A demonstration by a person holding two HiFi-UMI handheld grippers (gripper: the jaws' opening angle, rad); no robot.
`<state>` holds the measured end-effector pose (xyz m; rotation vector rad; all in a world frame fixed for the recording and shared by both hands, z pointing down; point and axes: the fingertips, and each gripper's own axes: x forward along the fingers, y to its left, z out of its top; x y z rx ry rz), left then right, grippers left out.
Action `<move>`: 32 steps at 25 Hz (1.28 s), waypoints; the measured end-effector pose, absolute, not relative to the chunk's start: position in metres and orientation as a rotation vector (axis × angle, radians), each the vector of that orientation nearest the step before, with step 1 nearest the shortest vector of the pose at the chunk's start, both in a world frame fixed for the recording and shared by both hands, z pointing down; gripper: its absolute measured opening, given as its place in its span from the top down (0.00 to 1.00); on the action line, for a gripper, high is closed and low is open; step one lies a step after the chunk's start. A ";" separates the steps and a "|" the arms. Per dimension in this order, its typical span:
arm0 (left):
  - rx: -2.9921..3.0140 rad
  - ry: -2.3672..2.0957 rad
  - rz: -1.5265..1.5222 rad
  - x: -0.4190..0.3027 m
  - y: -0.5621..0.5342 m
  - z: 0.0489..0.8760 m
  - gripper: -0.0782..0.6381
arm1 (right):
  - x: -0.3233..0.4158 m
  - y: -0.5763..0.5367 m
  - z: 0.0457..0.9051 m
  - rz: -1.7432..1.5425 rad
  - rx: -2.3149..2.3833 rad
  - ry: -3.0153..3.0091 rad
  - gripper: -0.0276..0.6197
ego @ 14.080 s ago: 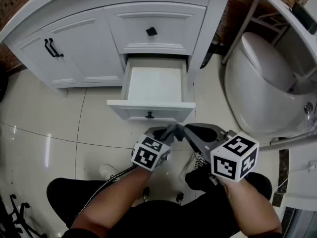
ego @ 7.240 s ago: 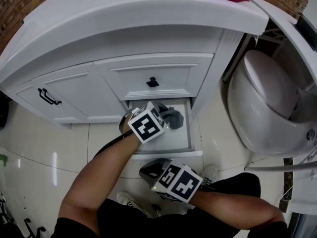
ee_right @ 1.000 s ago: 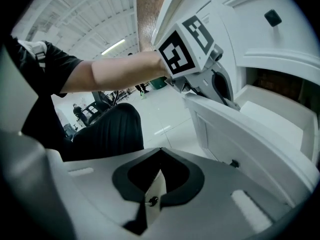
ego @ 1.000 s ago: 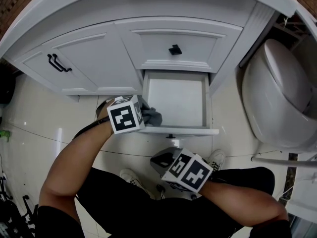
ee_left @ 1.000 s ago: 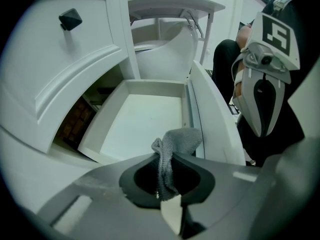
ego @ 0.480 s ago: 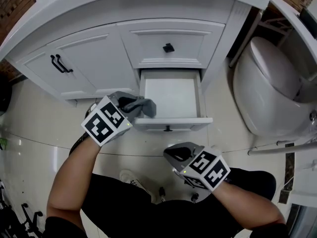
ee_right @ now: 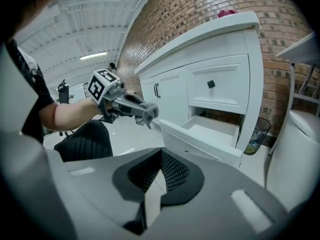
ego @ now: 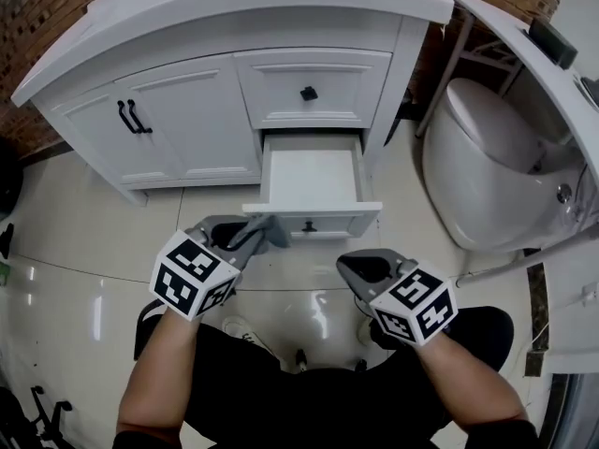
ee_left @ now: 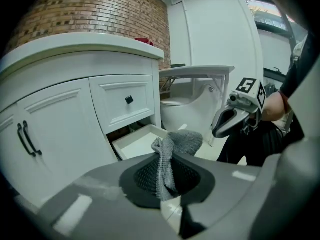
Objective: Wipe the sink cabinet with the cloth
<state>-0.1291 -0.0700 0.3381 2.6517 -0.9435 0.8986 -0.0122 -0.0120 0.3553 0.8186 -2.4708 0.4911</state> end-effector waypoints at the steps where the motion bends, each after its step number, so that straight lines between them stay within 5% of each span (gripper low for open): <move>1: 2.641 -0.937 0.888 -0.126 -0.059 0.342 0.84 | -0.011 -0.008 0.354 0.494 0.833 -2.472 0.95; 15: 2.571 -0.788 0.898 -0.099 0.024 0.407 0.84 | 0.003 0.039 0.393 0.552 0.866 -2.394 0.95; 32: 2.610 -0.836 0.760 -0.091 0.017 0.389 0.84 | 0.000 0.032 0.371 0.479 0.915 -2.467 0.95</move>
